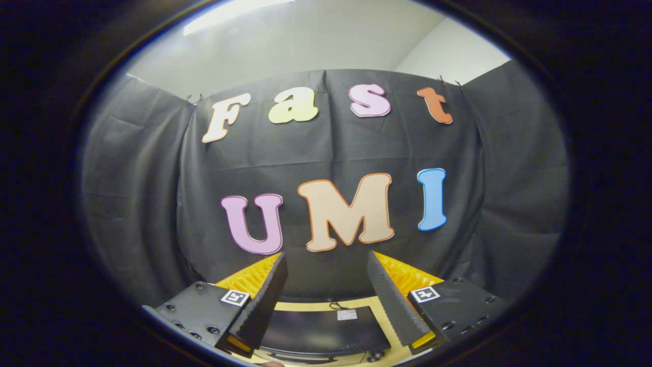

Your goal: Open the toaster oven, put the food inside, and close the toaster oven door.

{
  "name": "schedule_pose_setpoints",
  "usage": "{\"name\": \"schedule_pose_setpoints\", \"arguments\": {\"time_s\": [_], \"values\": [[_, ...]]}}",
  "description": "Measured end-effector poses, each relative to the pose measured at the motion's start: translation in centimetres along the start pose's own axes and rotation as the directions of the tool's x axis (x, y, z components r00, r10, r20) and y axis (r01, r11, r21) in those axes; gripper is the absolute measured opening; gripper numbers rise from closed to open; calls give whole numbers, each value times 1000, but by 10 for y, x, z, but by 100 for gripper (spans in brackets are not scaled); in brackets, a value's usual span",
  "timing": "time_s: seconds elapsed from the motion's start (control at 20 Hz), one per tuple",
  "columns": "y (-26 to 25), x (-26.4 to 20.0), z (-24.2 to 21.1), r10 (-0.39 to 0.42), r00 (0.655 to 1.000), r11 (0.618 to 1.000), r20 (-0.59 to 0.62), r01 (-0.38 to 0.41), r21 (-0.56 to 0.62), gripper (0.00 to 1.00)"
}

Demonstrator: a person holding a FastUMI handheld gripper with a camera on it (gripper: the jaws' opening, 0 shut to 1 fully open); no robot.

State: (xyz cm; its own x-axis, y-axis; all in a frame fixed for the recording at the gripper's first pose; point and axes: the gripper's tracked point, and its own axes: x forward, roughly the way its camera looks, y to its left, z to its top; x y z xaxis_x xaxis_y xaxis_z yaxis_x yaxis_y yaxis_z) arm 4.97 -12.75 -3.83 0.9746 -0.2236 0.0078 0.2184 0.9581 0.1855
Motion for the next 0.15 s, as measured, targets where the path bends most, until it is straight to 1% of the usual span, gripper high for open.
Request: {"name": "schedule_pose_setpoints", "arguments": {"time_s": [0.15], "values": [[-25,-6,8,-44,999,999,20,45,-30,99]]}}
